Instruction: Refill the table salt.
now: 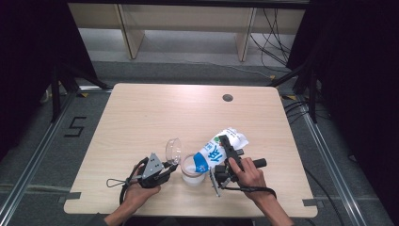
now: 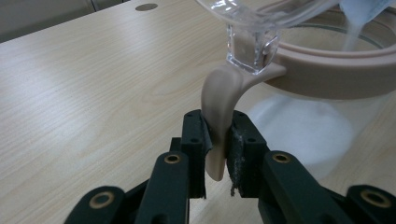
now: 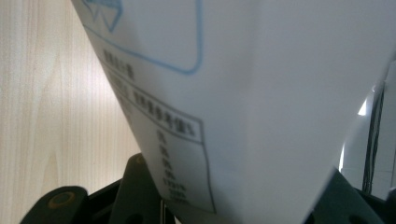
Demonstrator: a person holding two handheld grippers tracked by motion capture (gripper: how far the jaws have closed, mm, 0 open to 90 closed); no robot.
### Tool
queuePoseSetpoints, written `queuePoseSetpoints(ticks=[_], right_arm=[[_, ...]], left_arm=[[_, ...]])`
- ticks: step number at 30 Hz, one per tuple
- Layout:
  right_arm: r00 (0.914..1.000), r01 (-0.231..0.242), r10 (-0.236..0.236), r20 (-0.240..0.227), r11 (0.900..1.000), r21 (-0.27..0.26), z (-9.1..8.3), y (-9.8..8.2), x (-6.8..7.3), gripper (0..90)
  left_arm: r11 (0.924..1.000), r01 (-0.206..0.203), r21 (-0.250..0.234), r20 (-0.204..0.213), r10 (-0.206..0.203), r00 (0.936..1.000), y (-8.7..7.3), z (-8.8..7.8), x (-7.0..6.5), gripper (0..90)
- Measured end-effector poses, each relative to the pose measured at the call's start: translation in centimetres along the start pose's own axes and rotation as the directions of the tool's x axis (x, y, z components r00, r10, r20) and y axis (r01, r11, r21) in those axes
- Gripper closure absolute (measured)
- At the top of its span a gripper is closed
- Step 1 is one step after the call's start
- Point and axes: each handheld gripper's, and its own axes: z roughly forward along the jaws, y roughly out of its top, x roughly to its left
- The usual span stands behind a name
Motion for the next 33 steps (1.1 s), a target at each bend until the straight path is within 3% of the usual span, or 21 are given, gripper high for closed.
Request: queuePoseSetpoints(ticks=[1, 2, 33], right_arm=[[0.9987, -0.050, 0.051, -0.010, 0.998, 0.023, -0.13, -0.02, 0.33, 60.8], [0.9980, -0.062, 0.063, -0.012, 0.998, 0.027, -0.16, -0.04, 0.42, 60.8], [0.9984, -0.054, 0.055, -0.011, 0.998, 0.030, -0.20, 0.02, 0.41, 61.2]], left_arm=[[1.0000, -0.002, 0.000, 0.000, 0.002, 1.0000, 0.00, 0.00, 0.00, 77.2], [1.0000, -0.002, 0.000, 0.000, 0.002, 1.0000, 0.00, 0.00, 0.00, 77.2], [1.0000, -0.001, 0.000, 0.000, 0.001, 1.0000, 0.00, 0.00, -0.01, 77.1]])
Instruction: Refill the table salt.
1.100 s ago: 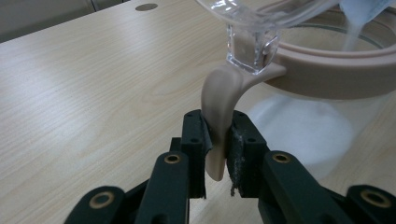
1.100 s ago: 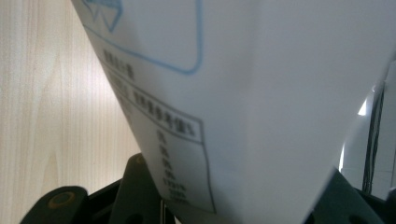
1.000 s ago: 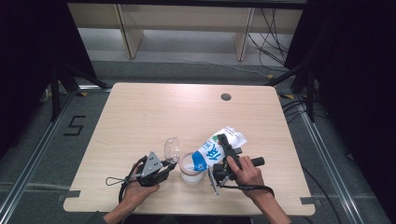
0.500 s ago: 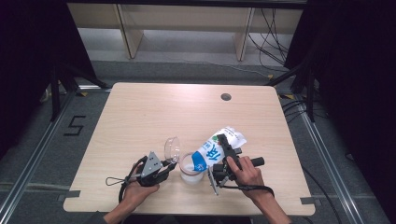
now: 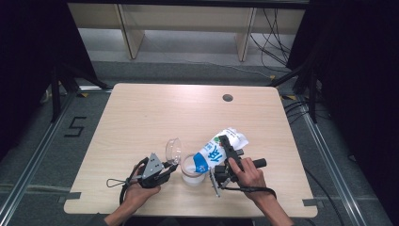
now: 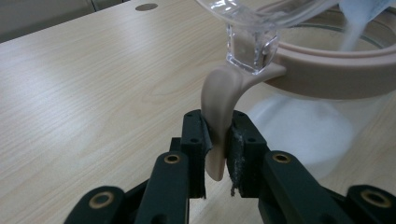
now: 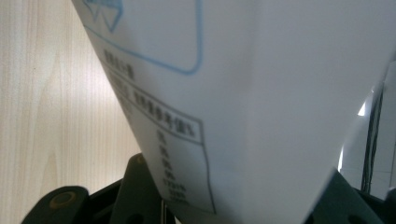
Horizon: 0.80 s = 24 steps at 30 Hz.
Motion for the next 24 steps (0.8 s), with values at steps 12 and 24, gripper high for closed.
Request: queuePoseSetpoints(ticks=[12, 24], right_arm=[[1.0000, 0.000, 0.000, -0.002, 1.000, 0.001, -0.01, -0.01, -0.01, 61.5], [1.0000, 0.002, -0.002, 0.005, 1.000, -0.003, 0.03, -0.09, -0.06, 61.6]], left_arm=[[1.0000, -0.001, 0.000, 0.000, 0.001, 1.0000, 0.00, 0.00, 0.00, 77.0], [1.0000, 0.001, -0.001, -0.001, -0.001, 1.0000, 0.00, 0.00, -0.03, 77.0]])
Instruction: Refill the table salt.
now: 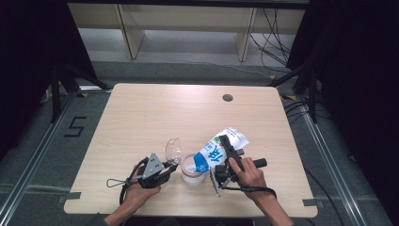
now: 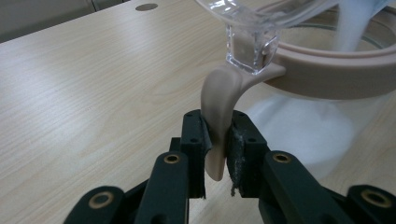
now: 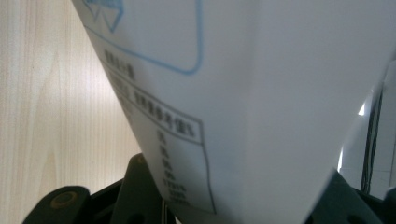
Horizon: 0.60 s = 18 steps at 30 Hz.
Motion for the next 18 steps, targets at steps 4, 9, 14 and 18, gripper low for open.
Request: queuePoseSetpoints(ticks=[4, 9, 14, 18], right_arm=[[1.0000, -0.001, 0.001, -0.001, 1.000, 0.001, -0.02, 0.03, 0.02, 61.7], [1.0000, -0.001, 0.001, -0.002, 1.000, 0.001, -0.02, 0.04, 0.02, 61.9], [1.0000, -0.001, 0.001, -0.002, 1.000, 0.000, 0.00, 0.02, 0.02, 62.0], [1.0000, -0.003, 0.003, -0.004, 1.000, 0.001, -0.02, 0.04, 0.03, 62.1]], left_arm=[[1.0000, -0.001, 0.000, 0.000, 0.001, 1.0000, 0.00, 0.00, 0.00, 76.9], [1.0000, 0.000, 0.000, 0.000, 0.000, 1.0000, 0.00, 0.01, -0.01, 76.9], [1.0000, 0.001, 0.000, 0.000, -0.001, 1.0000, 0.00, 0.00, -0.01, 76.9], [1.0000, 0.000, 0.000, 0.000, 0.000, 1.0000, 0.00, 0.00, 0.00, 76.9]])
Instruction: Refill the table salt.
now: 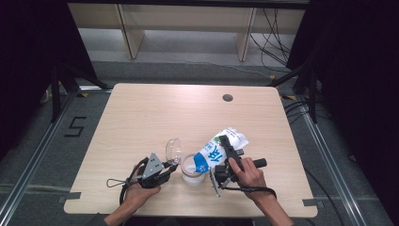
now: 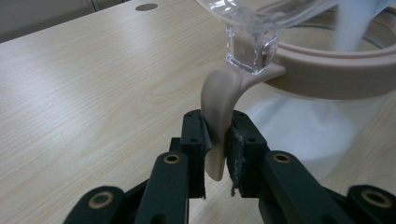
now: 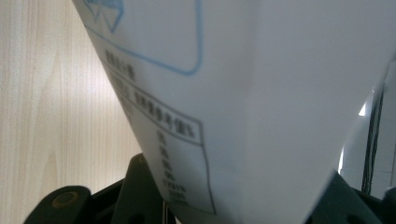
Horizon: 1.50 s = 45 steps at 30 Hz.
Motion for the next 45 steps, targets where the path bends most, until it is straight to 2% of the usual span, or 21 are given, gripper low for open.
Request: queuePoseSetpoints(ticks=[30, 31, 32, 34, 35, 36, 37, 41, 42, 45], right_arm=[[1.0000, 0.008, -0.008, 0.006, 1.000, 0.000, 0.00, -0.05, -0.04, 62.9], [1.0000, 0.007, -0.007, 0.006, 1.000, 0.000, 0.00, -0.04, -0.04, 62.9], [0.9996, -0.023, 0.023, 0.015, 0.999, -0.026, 0.15, 0.01, 0.15, 62.9], [0.9998, -0.014, 0.014, 0.016, 1.000, -0.019, 0.10, -0.01, 0.08, 63.0], [1.0000, 0.008, -0.008, 0.002, 1.000, 0.007, -0.05, -0.07, -0.01, 63.1], [1.0000, 0.008, -0.008, -0.001, 1.000, 0.011, -0.06, -0.08, -0.02, 63.0], [0.9999, 0.011, -0.010, 0.010, 1.000, -0.005, 0.03, -0.06, -0.08, 63.1], [0.9998, 0.018, -0.018, 0.008, 1.000, -0.001, 0.01, -0.06, -0.07, 63.2], [0.9994, 0.032, -0.032, 0.009, 0.999, -0.007, 0.05, -0.03, -0.17, 63.2], [0.9998, 0.014, -0.014, 0.011, 1.000, -0.001, -0.04, 0.01, -0.01, 63.5]], left_arm=[[1.0000, 0.002, 0.000, 0.000, -0.002, 1.0000, 0.00, 0.01, -0.01, 76.9], [1.0000, 0.006, 0.000, 0.000, -0.006, 1.0000, -0.01, 0.02, -0.04, 76.9], [1.0000, 0.006, -0.001, -0.001, -0.006, 1.0000, -0.01, 0.01, -0.04, 76.9], [1.0000, 0.001, 0.000, 0.000, -0.001, 1.0000, -0.01, 0.01, 0.00, 76.9], [1.0000, 0.000, 0.000, 0.000, 0.000, 1.0000, 0.00, 0.01, 0.00, 76.9], [1.0000, -0.001, 0.000, 0.000, 0.001, 1.0000, 0.00, 0.01, 0.00, 76.9], [1.0000, 0.000, 0.000, 0.001, 0.000, 1.0000, 0.00, 0.01, 0.00, 76.9], [1.0000, 0.000, 0.000, 0.000, 0.000, 1.0000, 0.00, 0.01, 0.00, 76.9], [1.0000, 0.000, 0.000, 0.000, 0.000, 1.0000, 0.00, 0.01, 0.00, 76.9], [1.0000, 0.000, 0.000, 0.001, 0.000, 1.0000, 0.01, 0.00, 0.00, 76.9]])
